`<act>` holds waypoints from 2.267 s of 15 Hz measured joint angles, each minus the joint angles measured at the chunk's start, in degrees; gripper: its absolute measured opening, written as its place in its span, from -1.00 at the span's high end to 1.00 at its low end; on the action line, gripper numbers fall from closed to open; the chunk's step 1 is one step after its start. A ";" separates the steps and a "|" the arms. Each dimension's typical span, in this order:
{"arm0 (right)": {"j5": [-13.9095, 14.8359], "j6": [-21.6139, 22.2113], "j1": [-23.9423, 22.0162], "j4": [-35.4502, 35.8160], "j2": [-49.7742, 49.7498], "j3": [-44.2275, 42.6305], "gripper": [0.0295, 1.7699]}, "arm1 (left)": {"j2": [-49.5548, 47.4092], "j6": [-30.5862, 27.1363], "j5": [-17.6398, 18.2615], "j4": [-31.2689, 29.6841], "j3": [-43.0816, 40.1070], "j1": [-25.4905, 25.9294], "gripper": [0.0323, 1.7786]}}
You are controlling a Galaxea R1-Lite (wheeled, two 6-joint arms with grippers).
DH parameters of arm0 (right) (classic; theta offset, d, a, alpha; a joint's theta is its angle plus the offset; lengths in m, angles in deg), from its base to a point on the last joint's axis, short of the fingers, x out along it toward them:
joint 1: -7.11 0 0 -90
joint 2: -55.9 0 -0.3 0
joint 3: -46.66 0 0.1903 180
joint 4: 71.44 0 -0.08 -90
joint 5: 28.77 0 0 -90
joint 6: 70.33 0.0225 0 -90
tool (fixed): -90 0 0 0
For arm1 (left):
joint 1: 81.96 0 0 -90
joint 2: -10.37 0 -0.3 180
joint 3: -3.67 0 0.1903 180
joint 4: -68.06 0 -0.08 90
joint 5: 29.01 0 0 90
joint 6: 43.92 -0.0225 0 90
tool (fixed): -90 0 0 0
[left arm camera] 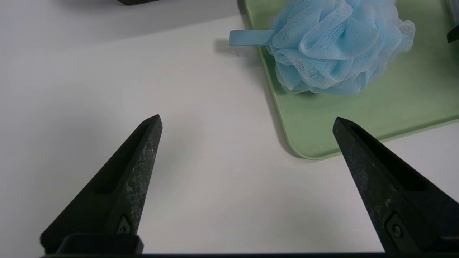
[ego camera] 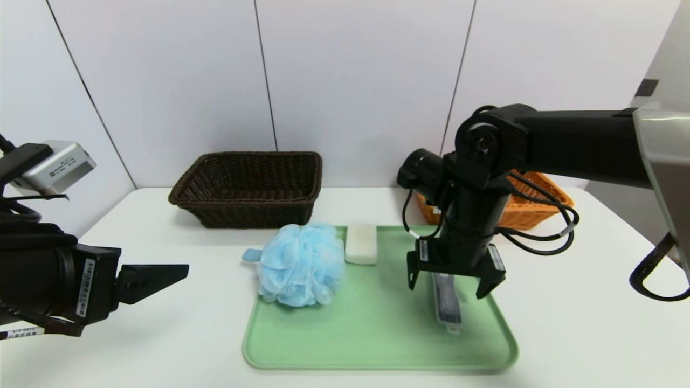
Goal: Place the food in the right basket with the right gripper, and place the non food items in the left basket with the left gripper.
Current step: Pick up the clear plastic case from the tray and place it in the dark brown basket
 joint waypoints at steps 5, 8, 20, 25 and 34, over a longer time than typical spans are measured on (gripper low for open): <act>-1.40 0.68 -1.93 0.11 1.32 -0.01 -0.92 | -0.21 0.02 0.00 0.09 -0.13 0.00 -0.90; -1.56 0.72 -2.47 0.46 2.12 -0.01 -0.92 | -0.39 0.00 0.00 0.05 -0.59 0.00 -0.90; -1.45 0.71 -2.45 1.99 3.68 -0.01 -0.92 | -0.26 -0.01 0.10 -0.24 -1.05 0.00 -0.90; -1.40 0.90 -2.39 1.85 3.79 -0.01 -0.76 | -0.20 0.00 0.10 -0.22 -0.99 0.00 -0.90; -1.24 0.49 -2.29 1.90 3.52 0.00 0.42 | -0.21 -0.01 0.02 -0.20 -1.02 0.00 -0.90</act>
